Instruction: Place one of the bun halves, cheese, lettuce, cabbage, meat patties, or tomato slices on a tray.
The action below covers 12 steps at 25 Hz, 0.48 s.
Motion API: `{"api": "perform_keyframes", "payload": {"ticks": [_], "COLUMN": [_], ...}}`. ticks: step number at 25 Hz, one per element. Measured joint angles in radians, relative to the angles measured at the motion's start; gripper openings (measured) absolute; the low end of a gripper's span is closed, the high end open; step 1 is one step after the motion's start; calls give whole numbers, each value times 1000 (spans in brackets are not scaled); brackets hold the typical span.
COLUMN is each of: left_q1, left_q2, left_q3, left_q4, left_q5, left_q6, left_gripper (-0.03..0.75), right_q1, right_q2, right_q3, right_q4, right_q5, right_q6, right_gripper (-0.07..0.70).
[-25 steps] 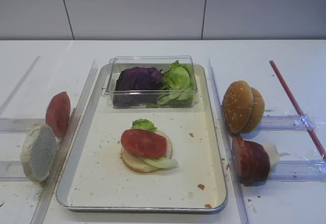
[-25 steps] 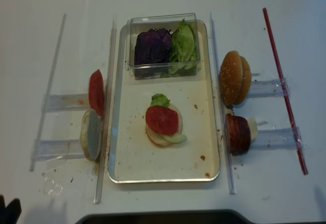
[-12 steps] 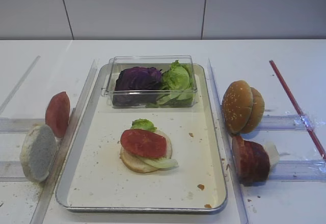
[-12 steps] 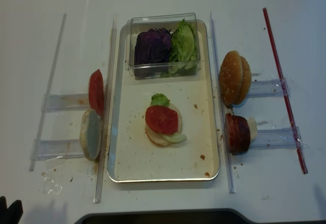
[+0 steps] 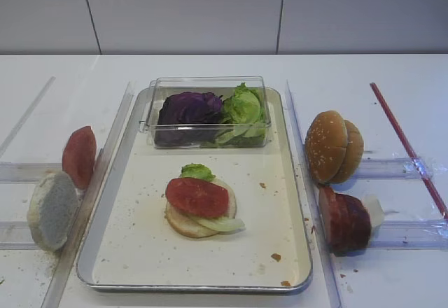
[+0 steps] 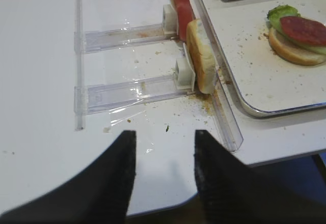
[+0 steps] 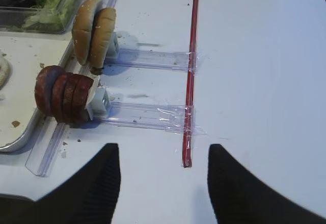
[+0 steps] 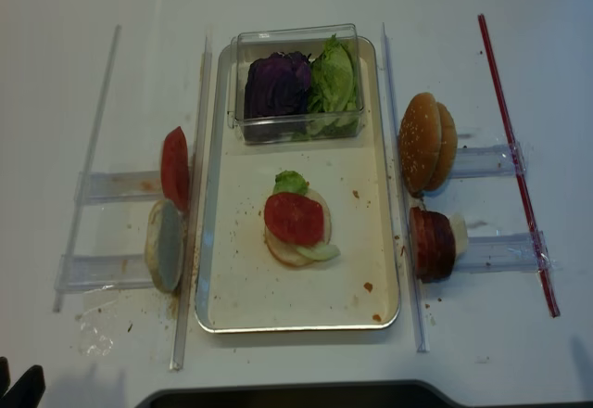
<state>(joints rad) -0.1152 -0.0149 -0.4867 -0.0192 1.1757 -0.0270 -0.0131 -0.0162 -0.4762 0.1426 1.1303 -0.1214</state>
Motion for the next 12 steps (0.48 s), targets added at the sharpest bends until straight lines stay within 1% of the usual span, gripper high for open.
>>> {"api": "perform_keyframes", "payload": {"ticks": [1,2,5,6,8,12], "left_q1": [0,0,0,0,0,0], "left_q2": [0,0,0,0,0,0], "left_q3": [0,0,0,0,0,0], "left_q4": [0,0,4,4,4,4], "left_q5": [0,0,0,0,0,0], "left_q6": [0,0,-8,-9,-11,-11], "left_gripper": [286,335,510,554,594,617], "right_q1": [0,0,0,0,0,0], "right_q2": [0,0,0,0,0,0], "right_q3": [0,0,0,0,0,0], "right_q4": [0,0,0,0,0,0], "right_q5": [0,0,0,0,0,0], "right_q6": [0,0,0,0,0,2], "right_gripper": [398,398,398,398,398,398]}}
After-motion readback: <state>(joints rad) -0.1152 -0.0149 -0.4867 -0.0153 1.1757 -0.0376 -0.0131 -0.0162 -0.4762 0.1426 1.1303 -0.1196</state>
